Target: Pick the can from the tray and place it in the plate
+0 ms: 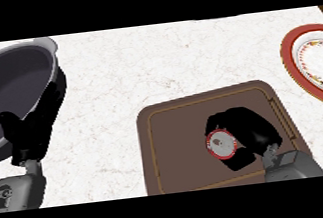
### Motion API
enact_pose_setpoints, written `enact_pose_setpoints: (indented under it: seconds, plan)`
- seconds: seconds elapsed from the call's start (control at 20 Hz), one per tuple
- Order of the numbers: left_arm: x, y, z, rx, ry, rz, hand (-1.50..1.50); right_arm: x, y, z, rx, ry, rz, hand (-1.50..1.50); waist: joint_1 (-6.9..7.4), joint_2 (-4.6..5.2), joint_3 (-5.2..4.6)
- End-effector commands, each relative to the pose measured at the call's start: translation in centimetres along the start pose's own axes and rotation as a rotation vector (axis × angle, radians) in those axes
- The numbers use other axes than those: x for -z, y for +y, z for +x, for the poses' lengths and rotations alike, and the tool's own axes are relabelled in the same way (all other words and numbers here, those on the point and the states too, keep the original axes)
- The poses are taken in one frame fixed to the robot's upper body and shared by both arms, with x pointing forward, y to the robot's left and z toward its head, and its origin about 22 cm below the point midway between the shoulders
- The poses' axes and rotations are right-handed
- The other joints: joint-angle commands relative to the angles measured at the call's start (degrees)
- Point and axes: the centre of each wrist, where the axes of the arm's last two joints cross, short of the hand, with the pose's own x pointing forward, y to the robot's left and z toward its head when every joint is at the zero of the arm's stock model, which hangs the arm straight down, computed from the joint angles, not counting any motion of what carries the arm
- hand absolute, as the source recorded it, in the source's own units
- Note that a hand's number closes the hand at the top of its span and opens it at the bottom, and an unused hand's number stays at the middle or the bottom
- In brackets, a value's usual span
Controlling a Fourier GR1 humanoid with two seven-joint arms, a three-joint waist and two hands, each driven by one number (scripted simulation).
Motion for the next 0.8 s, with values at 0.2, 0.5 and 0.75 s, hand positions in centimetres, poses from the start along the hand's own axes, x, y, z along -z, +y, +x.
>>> enact_pose_setpoints:
  seconds: [0.2,0.5,0.75]
  plan:
    - [-0.6,-1.2,-0.9,0.003,-0.003,-0.003,0.00,0.5,2.4,1.0,0.041,-0.035,-0.027,1.50,-0.01,-0.02,0.01]
    - [0.4,1.5,-0.6,0.010,0.006,-0.009,0.00,3.5,-3.0,-0.8,0.039,0.099,-0.284,1.50,0.71,0.37,0.01]
    - [0.9,0.3,-0.3,0.005,-0.001,-0.012,0.00,5.3,-7.8,-2.8,-0.010,0.259,-0.494,1.50,0.85,0.52,0.00]
